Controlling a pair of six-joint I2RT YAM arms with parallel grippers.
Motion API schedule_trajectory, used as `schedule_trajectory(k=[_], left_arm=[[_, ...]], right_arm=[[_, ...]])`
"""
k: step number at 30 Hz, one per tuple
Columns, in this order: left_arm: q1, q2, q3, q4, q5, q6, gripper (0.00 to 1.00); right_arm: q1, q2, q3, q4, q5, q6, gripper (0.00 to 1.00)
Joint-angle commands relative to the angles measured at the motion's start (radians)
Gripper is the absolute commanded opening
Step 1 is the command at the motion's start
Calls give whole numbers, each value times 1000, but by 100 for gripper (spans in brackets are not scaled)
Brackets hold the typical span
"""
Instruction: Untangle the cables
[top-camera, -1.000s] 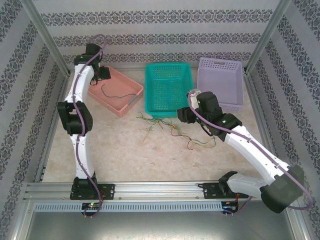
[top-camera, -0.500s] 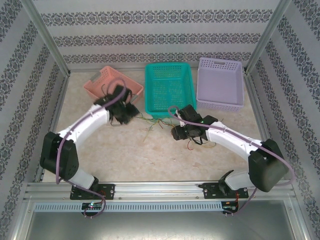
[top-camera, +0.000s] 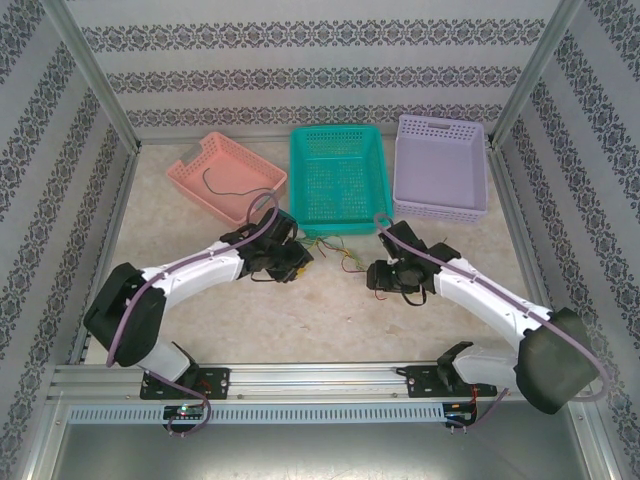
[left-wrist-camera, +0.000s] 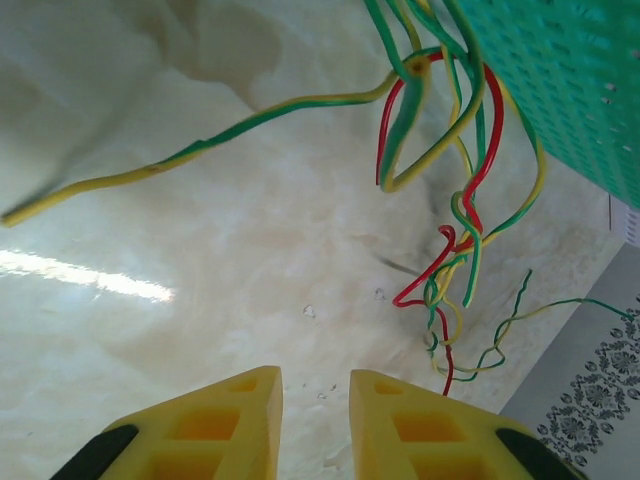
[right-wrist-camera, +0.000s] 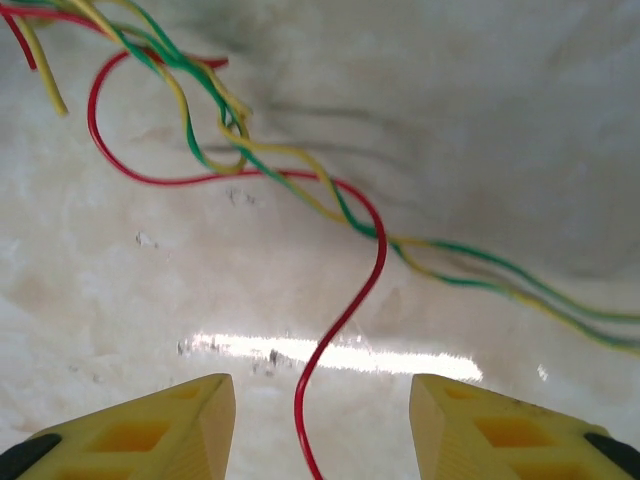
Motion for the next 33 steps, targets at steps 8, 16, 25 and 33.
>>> schedule_trajectory(k=[8, 16, 25, 33], left_arm=[[-53, 67, 53, 109, 27, -19, 32], [-90, 95, 91, 188, 31, -92, 65], [-121, 220, 250, 100, 16, -25, 75], [-130, 220, 357, -290, -164, 55, 67]], right_arm=[[6, 94, -71, 151, -98, 159, 46], [38, 74, -10, 72, -55, -27, 0], [87, -32, 130, -132, -195, -271, 0], [110, -86, 155, -151, -223, -352, 0]])
